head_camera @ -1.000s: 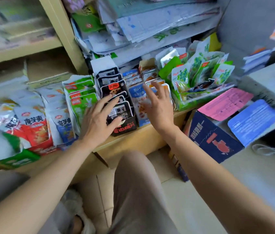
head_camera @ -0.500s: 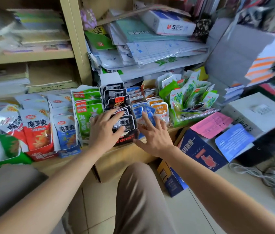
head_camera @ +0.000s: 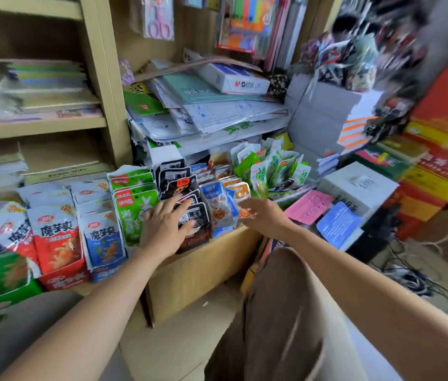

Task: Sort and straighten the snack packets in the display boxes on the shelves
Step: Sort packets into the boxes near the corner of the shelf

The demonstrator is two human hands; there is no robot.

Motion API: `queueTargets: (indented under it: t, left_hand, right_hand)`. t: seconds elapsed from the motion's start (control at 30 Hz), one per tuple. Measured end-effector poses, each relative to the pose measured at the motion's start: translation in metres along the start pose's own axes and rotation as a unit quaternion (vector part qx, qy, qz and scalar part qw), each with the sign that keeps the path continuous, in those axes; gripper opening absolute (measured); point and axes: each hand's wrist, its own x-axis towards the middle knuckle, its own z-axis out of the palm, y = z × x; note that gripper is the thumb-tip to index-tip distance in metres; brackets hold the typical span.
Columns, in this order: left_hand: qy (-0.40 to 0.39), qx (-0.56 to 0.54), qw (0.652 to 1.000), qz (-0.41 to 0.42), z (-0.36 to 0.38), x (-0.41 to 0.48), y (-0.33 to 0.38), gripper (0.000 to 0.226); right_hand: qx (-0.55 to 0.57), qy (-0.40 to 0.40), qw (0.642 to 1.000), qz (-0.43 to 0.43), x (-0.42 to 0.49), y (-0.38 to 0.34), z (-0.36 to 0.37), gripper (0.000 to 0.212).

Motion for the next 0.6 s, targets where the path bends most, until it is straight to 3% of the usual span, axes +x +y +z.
queueTargets:
  t: [0.17, 0.27, 0.37, 0.47, 0.6]
  left_hand:
    - [0.007, 0.007, 1.000, 0.011, 0.001, -0.003, -0.001, 0.060]
    - [0.020, 0.003, 1.000, 0.015, 0.003, -0.003, -0.002, 0.060]
    - [0.104, 0.010, 0.994, 0.010, 0.004, -0.005, 0.005, 0.053]
    - [0.219, 0.029, 0.975, 0.036, 0.000, 0.001, 0.033, 0.042]
    - [0.211, -0.018, 0.968, 0.138, -0.005, 0.037, 0.096, 0.040]
  right_hand:
    - [0.022, 0.165, 0.982, 0.093, -0.006, 0.027, -0.049, 0.028]
    - [0.048, 0.244, 0.957, 0.149, 0.001, 0.052, -0.074, 0.040]
    - [0.075, 0.256, 0.947, 0.178, 0.013, 0.077, -0.078, 0.062]
    - [0.163, 0.240, 0.940, 0.181, 0.020, 0.093, -0.062, 0.064]
    - [0.192, 0.234, 0.939, 0.166, 0.027, 0.116, -0.040, 0.058]
